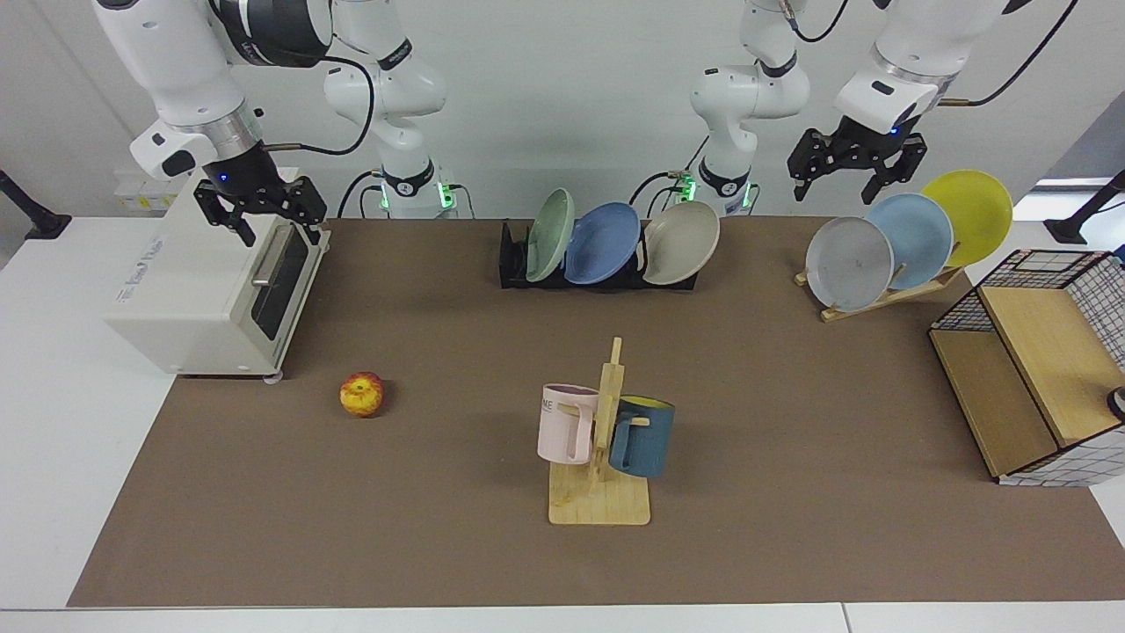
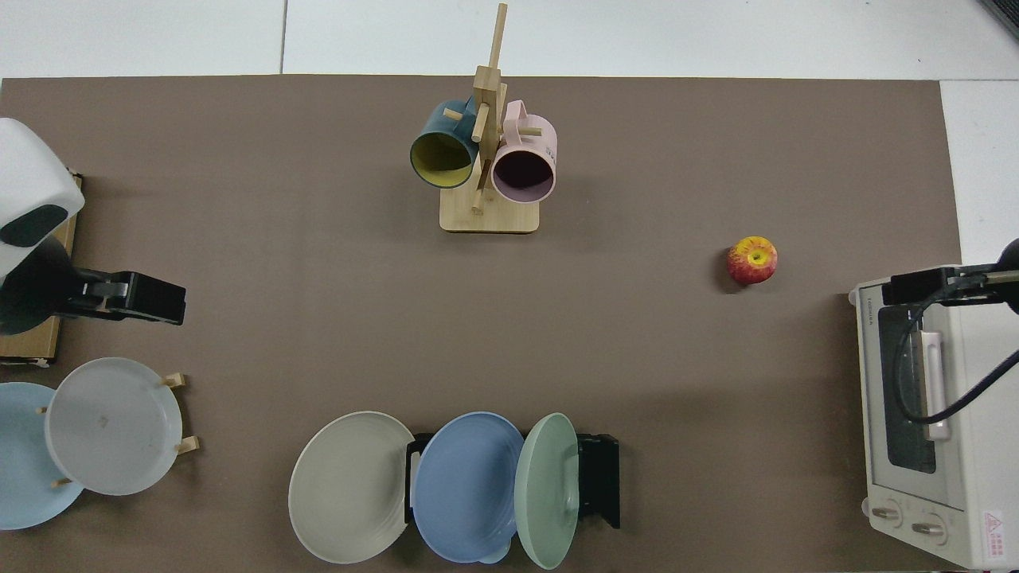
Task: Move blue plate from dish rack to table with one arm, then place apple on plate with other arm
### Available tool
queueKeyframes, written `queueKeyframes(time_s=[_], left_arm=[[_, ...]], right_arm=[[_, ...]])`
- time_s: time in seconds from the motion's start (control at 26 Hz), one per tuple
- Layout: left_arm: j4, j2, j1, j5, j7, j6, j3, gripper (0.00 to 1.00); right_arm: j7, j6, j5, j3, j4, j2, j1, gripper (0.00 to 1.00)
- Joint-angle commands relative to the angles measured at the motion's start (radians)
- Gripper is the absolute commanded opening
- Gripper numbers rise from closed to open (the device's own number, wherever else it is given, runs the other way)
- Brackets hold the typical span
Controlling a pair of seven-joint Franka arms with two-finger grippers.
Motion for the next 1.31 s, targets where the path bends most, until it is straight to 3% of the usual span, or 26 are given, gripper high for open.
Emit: queueKeyframes(time_s=[0.0,1.27], left_arm=[[-0.037,-0.031,0.006,-0.004,0.013,0.009,-0.002,1.00],[-0.037,-0.032,-0.005,-0.006,-0.004,0.015,-0.022,1.00]], right_arm=[[0.018,0.007,0.001,0.008,-0.009,-0.012,-0.011,1.00],[0.015,-0.013,-0.010,0.012,-0.011,-0.015,-0.011,1.00]])
